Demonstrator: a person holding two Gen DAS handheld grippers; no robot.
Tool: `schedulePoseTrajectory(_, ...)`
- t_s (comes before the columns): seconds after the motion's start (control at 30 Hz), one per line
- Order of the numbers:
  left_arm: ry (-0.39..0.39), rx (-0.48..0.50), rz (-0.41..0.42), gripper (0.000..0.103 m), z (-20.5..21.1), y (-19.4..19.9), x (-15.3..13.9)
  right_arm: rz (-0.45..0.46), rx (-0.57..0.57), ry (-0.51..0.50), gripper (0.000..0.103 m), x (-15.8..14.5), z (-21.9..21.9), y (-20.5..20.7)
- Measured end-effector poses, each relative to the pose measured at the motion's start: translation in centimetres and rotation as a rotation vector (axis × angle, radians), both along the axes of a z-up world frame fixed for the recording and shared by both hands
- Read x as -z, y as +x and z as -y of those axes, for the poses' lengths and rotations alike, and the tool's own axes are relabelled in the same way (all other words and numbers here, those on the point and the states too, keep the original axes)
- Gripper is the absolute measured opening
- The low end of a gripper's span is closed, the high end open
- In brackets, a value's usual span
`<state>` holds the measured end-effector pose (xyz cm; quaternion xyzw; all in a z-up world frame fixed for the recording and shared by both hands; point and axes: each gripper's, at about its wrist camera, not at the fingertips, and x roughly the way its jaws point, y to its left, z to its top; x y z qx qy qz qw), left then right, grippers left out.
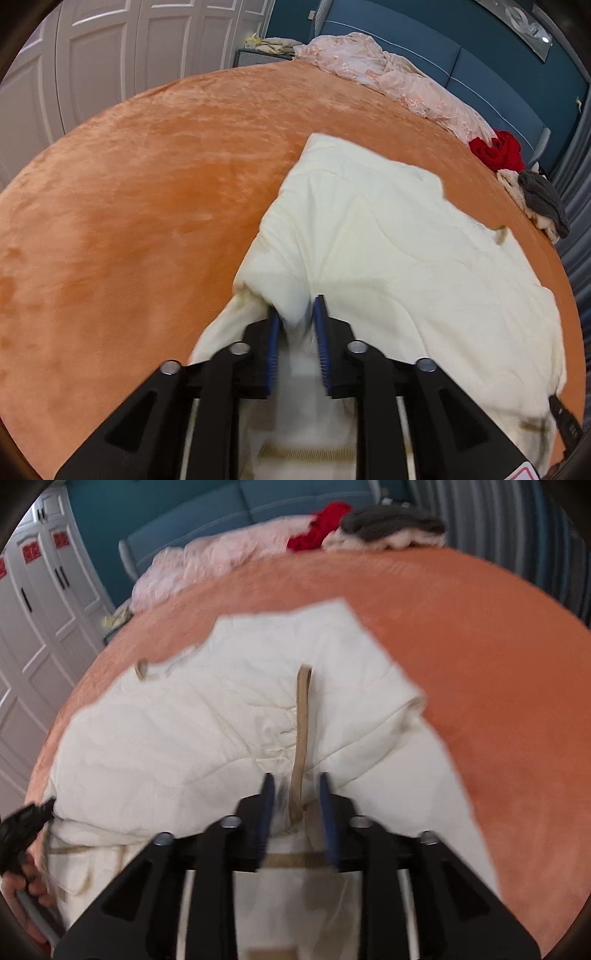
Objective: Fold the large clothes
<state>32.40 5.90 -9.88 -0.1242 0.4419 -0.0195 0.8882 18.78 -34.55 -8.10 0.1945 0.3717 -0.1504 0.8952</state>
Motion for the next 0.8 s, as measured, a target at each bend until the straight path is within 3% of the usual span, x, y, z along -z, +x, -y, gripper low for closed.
schedulePoseTrajectory(0.13,0.080,0.039,0.080,0.023,0.3,-2.2,-4.1,0.095,-0.029,-0.058,0.030,-4.1,-2.2,0.1)
schedulePoseTrajectory(0.23,0.054,0.072,0.144,0.036,2.3,-1.3,-6.7,0.102,-0.140,-0.057,0.030,-5.3,-5.2,3.4)
schedulePoseTrajectory(0.3,0.035,0.106,0.150,0.038,4.6,0.2,-7.0,0.090,-0.209,-0.073,0.031,-4.9,-7.4,5.8)
schedulePoseTrajectory(0.43,0.097,0.165,0.099,0.038,9.1,2.6,-4.2,0.012,-0.294,-0.108,0.032,-1.9,-10.4,9.4)
schedulePoseTrajectory(0.53,0.152,0.180,0.056,0.039,10.9,3.2,-0.7,-0.046,-0.307,-0.124,0.032,1.0,-10.9,9.8)
schedulePoseTrajectory(0.6,0.192,0.188,0.073,0.040,11.3,2.8,1.3,-0.041,-0.313,-0.128,0.032,2.5,-10.8,9.0)
schedulePoseTrajectory(0.7,0.199,0.196,0.098,0.047,11.4,2.2,2.1,-0.009,-0.307,-0.096,0.032,3.2,-10.3,8.5)
schedulePoseTrajectory(0.8,0.232,0.204,0.106,0.054,12.2,2.1,2.4,-0.008,-0.299,-0.142,0.033,3.5,-11.0,8.2)
